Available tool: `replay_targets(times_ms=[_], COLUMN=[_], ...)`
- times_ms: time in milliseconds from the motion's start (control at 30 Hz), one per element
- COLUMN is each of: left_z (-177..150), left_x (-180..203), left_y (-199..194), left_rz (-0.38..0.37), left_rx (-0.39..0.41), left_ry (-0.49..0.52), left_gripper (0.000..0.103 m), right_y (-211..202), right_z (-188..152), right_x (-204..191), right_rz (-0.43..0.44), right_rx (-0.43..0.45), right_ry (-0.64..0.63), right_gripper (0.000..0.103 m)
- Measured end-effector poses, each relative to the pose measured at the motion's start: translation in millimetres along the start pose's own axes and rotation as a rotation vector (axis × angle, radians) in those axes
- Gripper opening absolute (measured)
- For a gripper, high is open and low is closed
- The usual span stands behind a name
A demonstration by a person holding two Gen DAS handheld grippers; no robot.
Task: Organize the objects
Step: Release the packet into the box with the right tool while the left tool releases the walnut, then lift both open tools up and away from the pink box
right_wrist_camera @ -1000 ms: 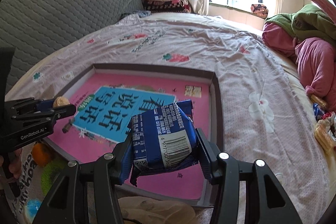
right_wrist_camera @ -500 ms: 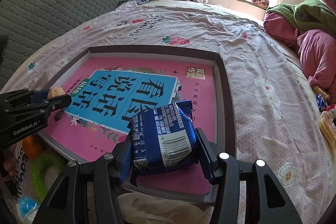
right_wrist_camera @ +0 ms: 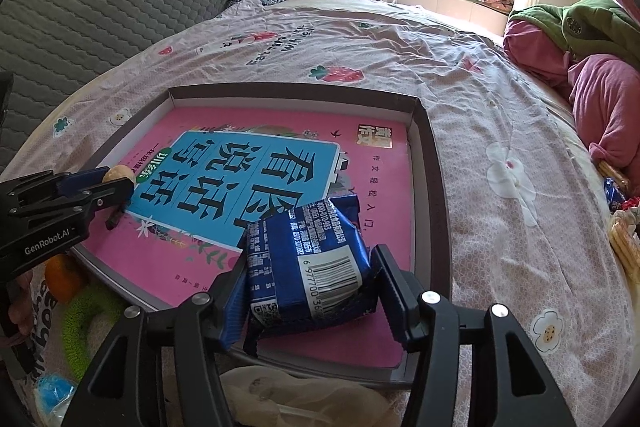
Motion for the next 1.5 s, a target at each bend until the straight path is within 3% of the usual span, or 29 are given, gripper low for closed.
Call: replay_targets(times_ms=[367, 1400, 1500], left_z=[2, 8, 9], left_x=[-5, 6, 7], left_y=[-17, -62, -67], left_rz=[0.002, -0.002, -0.002], left_rx=[0.02, 0.073, 0.079], left_ry=[-0.032, -0.052, -0.053], left_gripper=[0.049, 0.051, 0.057], right_y=[-3, -33, -38], right_z=[2, 25, 27], right_x=[2, -2, -3], right_rz=[0.0, 0.028, 0.03], right_rx=[0.003, 0.113, 0.128], right_ry=[0.001, -0.012, -0.015], right_gripper=[0.06, 0.067, 0.067])
Point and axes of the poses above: each gripper's, at about its wrist camera, not at the fingertips, and y roughly the way its jaws point, x to its right, z to its top, the point moved 4 cm from there along y, roughly the way its jaws point, and after that the axes turned 15 degrees about x, right-handed, at the moved point
